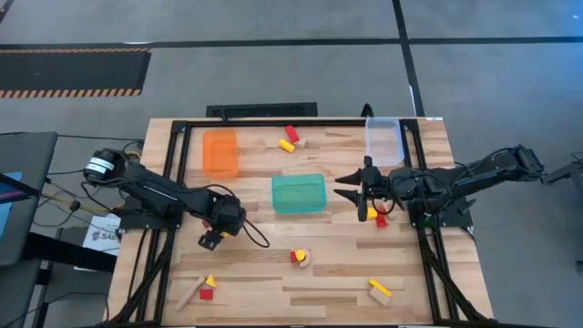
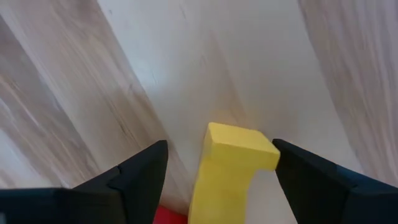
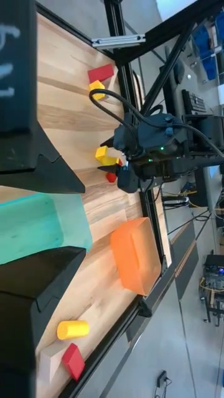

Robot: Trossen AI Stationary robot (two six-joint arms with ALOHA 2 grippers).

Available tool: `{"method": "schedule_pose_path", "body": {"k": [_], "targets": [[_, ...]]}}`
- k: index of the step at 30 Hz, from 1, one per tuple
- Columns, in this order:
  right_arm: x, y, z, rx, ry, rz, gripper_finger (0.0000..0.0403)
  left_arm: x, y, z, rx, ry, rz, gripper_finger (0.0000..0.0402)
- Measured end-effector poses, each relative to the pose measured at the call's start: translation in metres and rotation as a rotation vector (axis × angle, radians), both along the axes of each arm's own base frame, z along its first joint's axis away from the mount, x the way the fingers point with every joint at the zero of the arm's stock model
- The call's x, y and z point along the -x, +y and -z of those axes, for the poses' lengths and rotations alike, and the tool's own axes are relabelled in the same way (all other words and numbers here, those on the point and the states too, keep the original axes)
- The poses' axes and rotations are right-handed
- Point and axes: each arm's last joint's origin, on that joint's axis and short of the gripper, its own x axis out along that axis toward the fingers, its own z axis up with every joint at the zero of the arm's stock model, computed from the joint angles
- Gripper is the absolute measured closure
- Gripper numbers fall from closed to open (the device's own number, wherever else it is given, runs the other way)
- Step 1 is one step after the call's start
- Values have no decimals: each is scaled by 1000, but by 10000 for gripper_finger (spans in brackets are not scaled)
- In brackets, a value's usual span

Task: Sort & place blocks by color
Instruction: Put the yellow block into the orange bin

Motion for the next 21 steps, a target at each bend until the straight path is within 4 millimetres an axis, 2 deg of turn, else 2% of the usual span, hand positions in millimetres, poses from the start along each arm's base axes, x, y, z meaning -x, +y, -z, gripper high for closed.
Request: {"method": "schedule_pose_path", "body": {"k": [4,13,15,17,21], "targets": [[0,1,0,-2,0,-6,237,-2,-3,0,15,-23,6,167],[1,7,0,-1,4,-36,249,-2,-3,-1,21,-23,-13,298],[1,8,0,0,4,-42,252,-3,-3,-3,16,-13,-7,300],[1,10,0,1,4,-49,254,-8,-2,-13,19,-28,-12,300],[2,11,0,7,-3,-55,260,-29,8,-56,-47,-187,-110,300]]}}
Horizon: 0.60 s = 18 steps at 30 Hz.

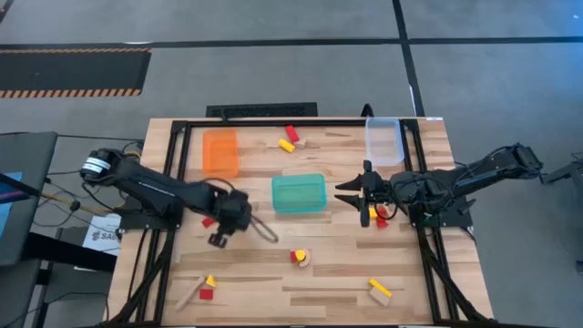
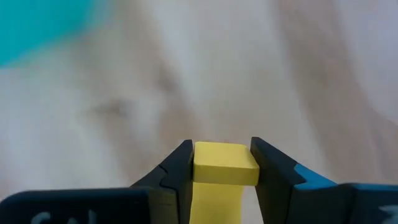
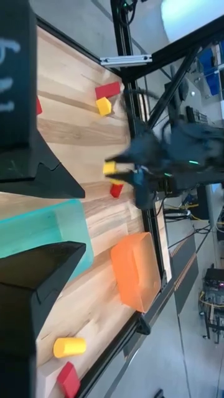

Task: Sort & place blocks by color
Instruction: Put the yellow block into the orange bin

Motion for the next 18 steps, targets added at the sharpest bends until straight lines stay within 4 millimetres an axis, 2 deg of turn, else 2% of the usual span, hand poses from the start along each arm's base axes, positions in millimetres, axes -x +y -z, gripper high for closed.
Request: {"method": "schedule_pose_path", "body": {"k": [4,6,9,12,14,18], "targets": [[0,0,-1,-3,-12,1,265,-12,28,-49,-219,-142,-186,300],[-1,0,-3,-7,-31,2,268,-13,48,-71,-303,-204,-298,300],[-2,0,-7,-17,-75,5,271,-4,83,-93,-326,-274,-468,300],[-2,0,-9,-22,-101,10,274,15,122,-98,-300,-289,-690,300],[-2,-2,-10,-23,-108,17,276,30,148,-96,-260,-288,-898,300],[-3,-4,-10,-33,-111,32,278,56,188,-87,-49,-296,-1361,300]]}}
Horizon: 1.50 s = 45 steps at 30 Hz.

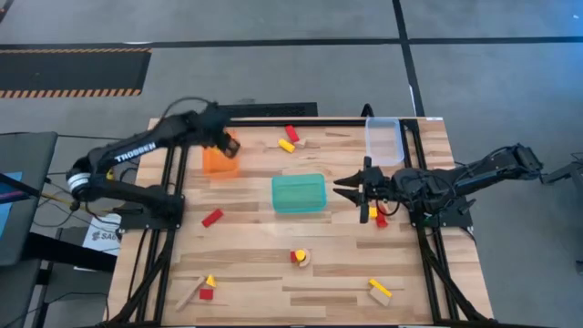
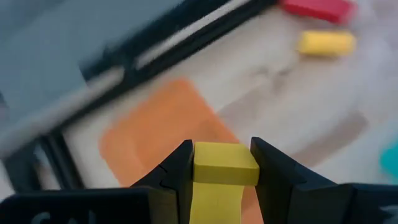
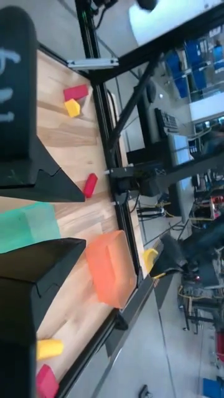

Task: Sort & place blocks by color
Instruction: Put the yellow block into the orange bin, then put the red block into the blue bin

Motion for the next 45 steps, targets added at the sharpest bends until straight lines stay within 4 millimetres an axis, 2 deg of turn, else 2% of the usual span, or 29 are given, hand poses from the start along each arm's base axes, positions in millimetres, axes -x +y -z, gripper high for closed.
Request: {"method": "schedule_pose_path", "body": {"k": [3,8,18,23,30,34,40,45], "targets": [[0,-2,0,-30,-6,12,280,13,21,15,128,-56,-163,300],[0,-3,0,-48,-9,23,281,18,46,35,173,-21,-272,297],[-1,-10,0,-48,-10,57,282,2,64,75,290,47,-296,290],[-1,-12,0,-49,-10,71,282,0,66,81,323,53,-264,250],[-1,-12,0,-48,-8,70,282,-1,64,76,316,26,-194,167],[-1,-12,0,-49,-8,68,282,2,62,67,330,-6,-145,138],[-2,-12,0,-87,-20,69,282,1,51,32,241,-113,-57,135],[-1,-10,0,-182,27,36,279,-23,19,2,100,-276,240,144]]}}
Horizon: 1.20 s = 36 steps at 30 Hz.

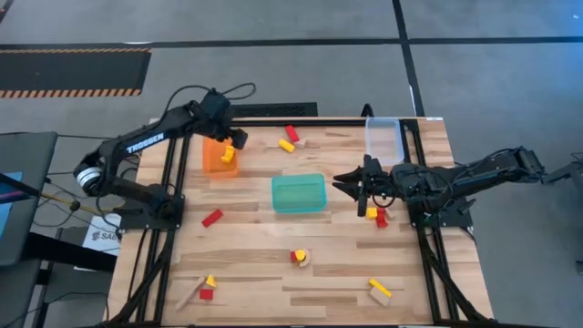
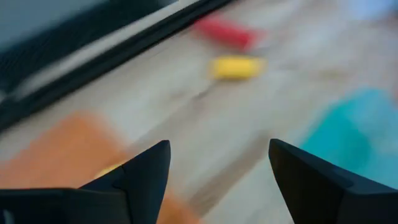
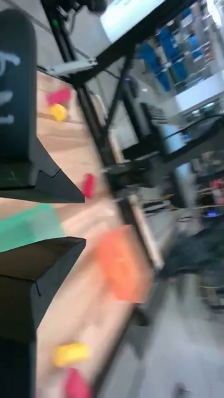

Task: Sort & place blocks by color
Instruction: Put the red block into the blue bin

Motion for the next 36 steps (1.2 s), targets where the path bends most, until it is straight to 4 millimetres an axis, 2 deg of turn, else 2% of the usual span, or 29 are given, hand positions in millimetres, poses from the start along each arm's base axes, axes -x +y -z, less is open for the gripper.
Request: {"method": "schedule_pose_path", "body": {"k": [5,9,15,18,20,25,28,36], "targets": [[2,8,-4,-154,259,14,251,-31,-45,-12,-219,-142,412,147],[6,18,-10,-376,485,42,218,-44,-70,-9,-267,-184,596,148],[1,52,8,-761,787,51,200,-48,-75,-1,-240,-197,660,148],[-4,75,22,-810,909,9,200,-48,-75,-2,-245,-219,692,148],[-6,83,33,-807,978,58,201,-48,-75,-2,-259,-227,731,148],[4,76,55,-825,1167,386,191,-49,-73,-5,-295,-263,776,148],[10,66,63,-839,1210,524,174,-49,-71,-6,-304,-275,777,148],[31,44,97,-893,1204,651,133,-49,-71,-6,-286,-279,755,148]]}}
